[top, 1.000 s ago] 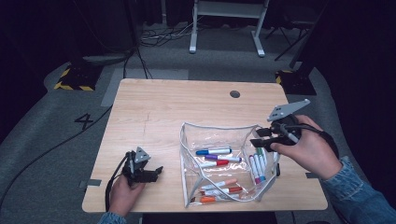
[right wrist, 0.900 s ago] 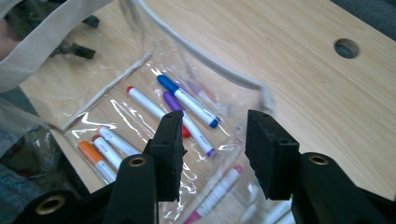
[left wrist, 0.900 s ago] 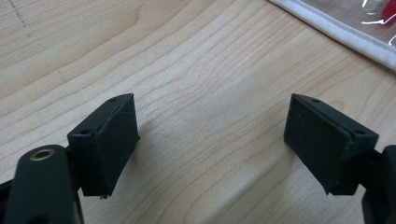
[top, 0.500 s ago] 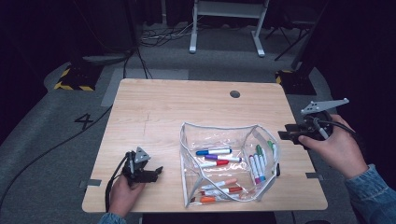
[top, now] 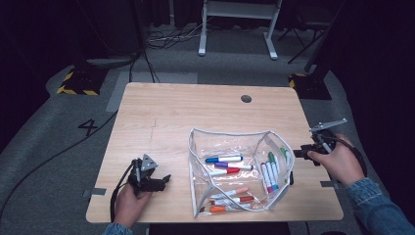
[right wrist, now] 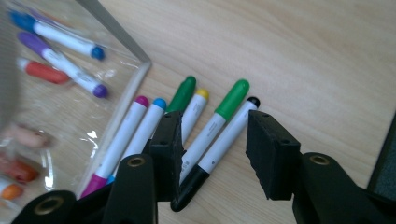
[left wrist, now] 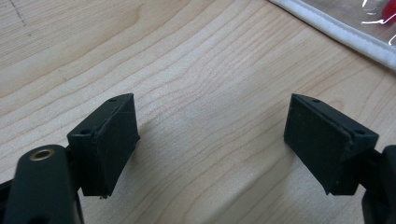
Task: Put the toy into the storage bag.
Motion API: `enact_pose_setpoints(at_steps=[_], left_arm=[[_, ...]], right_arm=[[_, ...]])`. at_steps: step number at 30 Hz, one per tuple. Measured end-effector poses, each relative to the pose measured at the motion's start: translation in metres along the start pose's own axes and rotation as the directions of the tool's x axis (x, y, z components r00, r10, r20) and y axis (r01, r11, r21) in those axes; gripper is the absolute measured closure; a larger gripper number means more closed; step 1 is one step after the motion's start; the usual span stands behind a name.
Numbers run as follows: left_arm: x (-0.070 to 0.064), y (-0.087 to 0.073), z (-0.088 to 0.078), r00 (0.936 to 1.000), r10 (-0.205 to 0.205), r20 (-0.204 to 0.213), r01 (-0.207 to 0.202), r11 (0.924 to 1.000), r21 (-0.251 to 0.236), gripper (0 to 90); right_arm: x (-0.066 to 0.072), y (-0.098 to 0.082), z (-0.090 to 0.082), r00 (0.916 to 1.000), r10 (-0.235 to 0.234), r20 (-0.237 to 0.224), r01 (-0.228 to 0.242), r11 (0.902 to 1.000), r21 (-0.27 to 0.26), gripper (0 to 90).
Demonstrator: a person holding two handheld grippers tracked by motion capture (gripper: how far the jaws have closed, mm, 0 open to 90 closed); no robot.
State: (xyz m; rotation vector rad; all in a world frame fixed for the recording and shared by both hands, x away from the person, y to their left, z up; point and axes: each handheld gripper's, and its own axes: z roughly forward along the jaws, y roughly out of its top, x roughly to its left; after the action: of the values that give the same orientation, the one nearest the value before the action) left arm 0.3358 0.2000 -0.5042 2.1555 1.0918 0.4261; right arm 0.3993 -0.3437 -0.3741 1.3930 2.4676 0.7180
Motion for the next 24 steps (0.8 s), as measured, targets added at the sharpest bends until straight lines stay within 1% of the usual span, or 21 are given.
enact_pose_setpoints(at_steps=[3, 6, 8, 9, 10, 12, 13, 14, 16, 18, 19, 21, 23, 24], left_arm=[[0.000, 0.000, 0.000, 1.0000, 0.000, 0.000, 0.000, 1.0000, 0.000, 17.9], [0.000, 0.000, 0.000, 1.0000, 0.000, 0.000, 0.000, 1.0000, 0.000, 17.9], [0.000, 0.000, 0.000, 1.0000, 0.000, 0.000, 0.000, 1.0000, 0.000, 17.9], [0.000, 0.000, 0.000, 1.0000, 0.000, 0.000, 0.000, 1.0000, 0.000, 17.9], [0.000, 0.000, 0.000, 1.0000, 0.000, 0.000, 0.000, 1.0000, 0.000, 17.9], [0.000, 0.000, 0.000, 1.0000, 0.000, 0.000, 0.000, 1.0000, 0.000, 17.9], [0.000, 0.000, 0.000, 1.0000, 0.000, 0.000, 0.000, 1.0000, 0.000, 17.9], [0.000, 0.000, 0.000, 1.0000, 0.000, 0.000, 0.000, 1.0000, 0.000, 17.9], [0.000, 0.000, 0.000, 1.0000, 0.000, 0.000, 0.000, 1.0000, 0.000, 17.9], [0.000, 0.000, 0.000, 1.0000, 0.000, 0.000, 0.000, 1.0000, 0.000, 17.9], [0.000, 0.000, 0.000, 1.0000, 0.000, 0.000, 0.000, 1.0000, 0.000, 17.9], [0.000, 0.000, 0.000, 1.0000, 0.000, 0.000, 0.000, 1.0000, 0.000, 17.9], [0.000, 0.000, 0.000, 1.0000, 0.000, 0.000, 0.000, 1.0000, 0.000, 17.9], [0.000, 0.000, 0.000, 1.0000, 0.000, 0.000, 0.000, 1.0000, 0.000, 17.9]], right_arm=[[-0.005, -0.008, 0.019, 0.9999, 0.016, -0.004, -0.016, 0.9994, 0.031, 56.4], [-0.008, -0.015, 0.036, 0.9997, 0.025, 0.003, -0.025, 0.9982, 0.055, 56.3], [-0.011, -0.019, 0.045, 0.9995, 0.030, 0.004, -0.030, 0.9977, 0.061, 56.3], [-0.012, -0.021, 0.049, 0.9995, 0.032, 0.003, -0.032, 0.9972, 0.067, 56.3], [-0.012, -0.023, 0.053, 0.9989, 0.048, 0.001, -0.048, 0.9962, 0.074, 56.3], [-0.014, -0.026, 0.061, 0.9986, 0.054, -0.002, -0.053, 0.9951, 0.084, 56.2], [-0.015, -0.028, 0.065, 0.9989, 0.048, -0.002, -0.048, 0.9954, 0.083, 56.2], [-0.015, -0.029, 0.068, 0.9983, 0.059, -0.005, -0.058, 0.9946, 0.086, 56.2], [-0.016, -0.031, 0.073, 0.9979, 0.064, -0.005, -0.063, 0.9936, 0.093, 56.9], [-0.017, -0.033, 0.077, 0.9979, 0.065, 0.003, -0.064, 0.9927, 0.102, 59.3], [-0.019, -0.034, 0.079, 0.9979, 0.064, 0.008, -0.065, 0.9917, 0.111, 63.2], [-0.022, -0.036, 0.081, 0.9976, 0.060, 0.035, -0.064, 0.9883, 0.139, 69.5], [-0.025, -0.038, 0.082, 0.9951, 0.075, 0.065, -0.084, 0.9839, 0.157, 76.4], [-0.026, -0.039, 0.081, 0.9932, 0.088, 0.076, -0.099, 0.9823, 0.159, 76.7]])
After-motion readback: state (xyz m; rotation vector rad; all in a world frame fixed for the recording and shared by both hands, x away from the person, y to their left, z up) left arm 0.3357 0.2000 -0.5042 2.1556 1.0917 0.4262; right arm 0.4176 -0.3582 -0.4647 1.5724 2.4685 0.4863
